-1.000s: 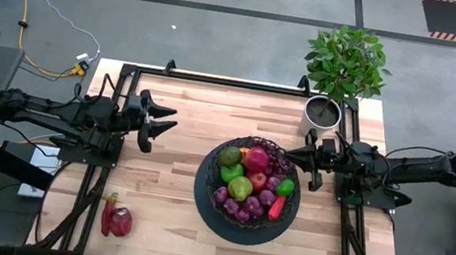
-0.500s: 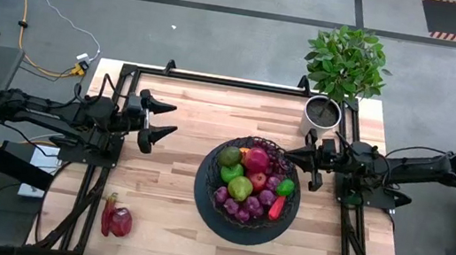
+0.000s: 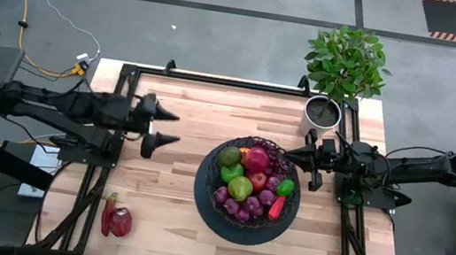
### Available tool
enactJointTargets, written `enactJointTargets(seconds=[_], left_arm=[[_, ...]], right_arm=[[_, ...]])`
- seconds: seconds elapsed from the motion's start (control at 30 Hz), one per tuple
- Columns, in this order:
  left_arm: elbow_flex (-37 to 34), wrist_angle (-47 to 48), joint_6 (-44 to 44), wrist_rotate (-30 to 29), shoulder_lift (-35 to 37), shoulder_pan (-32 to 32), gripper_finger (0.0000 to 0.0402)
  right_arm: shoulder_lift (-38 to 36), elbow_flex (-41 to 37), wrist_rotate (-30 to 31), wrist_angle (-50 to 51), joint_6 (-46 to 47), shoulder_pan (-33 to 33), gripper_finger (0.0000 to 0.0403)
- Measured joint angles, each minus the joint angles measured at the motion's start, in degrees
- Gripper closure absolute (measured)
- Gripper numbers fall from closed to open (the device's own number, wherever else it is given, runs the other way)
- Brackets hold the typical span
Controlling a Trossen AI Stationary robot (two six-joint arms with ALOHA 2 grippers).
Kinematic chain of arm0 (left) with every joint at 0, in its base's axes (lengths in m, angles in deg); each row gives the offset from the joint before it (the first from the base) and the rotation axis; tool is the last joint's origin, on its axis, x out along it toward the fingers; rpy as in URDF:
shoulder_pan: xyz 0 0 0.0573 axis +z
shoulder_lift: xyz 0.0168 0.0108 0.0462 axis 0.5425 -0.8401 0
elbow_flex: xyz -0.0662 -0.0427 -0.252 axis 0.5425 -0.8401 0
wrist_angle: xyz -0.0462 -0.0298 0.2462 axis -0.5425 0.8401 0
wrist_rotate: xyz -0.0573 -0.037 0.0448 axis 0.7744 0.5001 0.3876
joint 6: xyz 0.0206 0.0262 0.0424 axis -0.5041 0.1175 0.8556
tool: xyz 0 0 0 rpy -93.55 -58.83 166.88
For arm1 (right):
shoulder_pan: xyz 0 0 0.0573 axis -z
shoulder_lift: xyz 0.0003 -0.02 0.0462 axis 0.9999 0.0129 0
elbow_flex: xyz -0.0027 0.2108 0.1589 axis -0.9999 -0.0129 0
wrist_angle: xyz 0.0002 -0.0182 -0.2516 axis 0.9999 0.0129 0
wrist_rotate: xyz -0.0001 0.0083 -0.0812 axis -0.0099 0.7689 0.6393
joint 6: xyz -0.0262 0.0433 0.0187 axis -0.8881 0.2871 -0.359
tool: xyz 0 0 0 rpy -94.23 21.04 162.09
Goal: Build produce basket
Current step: Put the red apple into the basket
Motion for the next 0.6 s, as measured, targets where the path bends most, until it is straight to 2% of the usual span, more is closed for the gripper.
enactJointTargets(seconds=[0.17,0.3,0.43,0.6], left_arm=[[10.7,25.8,-16.7,6.2,-8.3,-3.7,0.0067],[14.2,39.7,-31.4,14.2,-13.6,-7.8,0.0067],[14.3,47.0,-45.4,21.8,-17.5,-14.6,0.0067],[14.3,47.6,-59.0,23.0,-21.3,-25.7,0.0067]], right_arm=[[0.0,0.0,0.0,0.0,0.0,0.0,0.0403],[0.0,0.0,0.0,0.7,0.0,0.0,0.0403],[0.0,0.0,0.0,2.0,0.0,0.0,0.0403],[0.0,0.0,0.0,3.0,0.0,0.0,0.0403]])
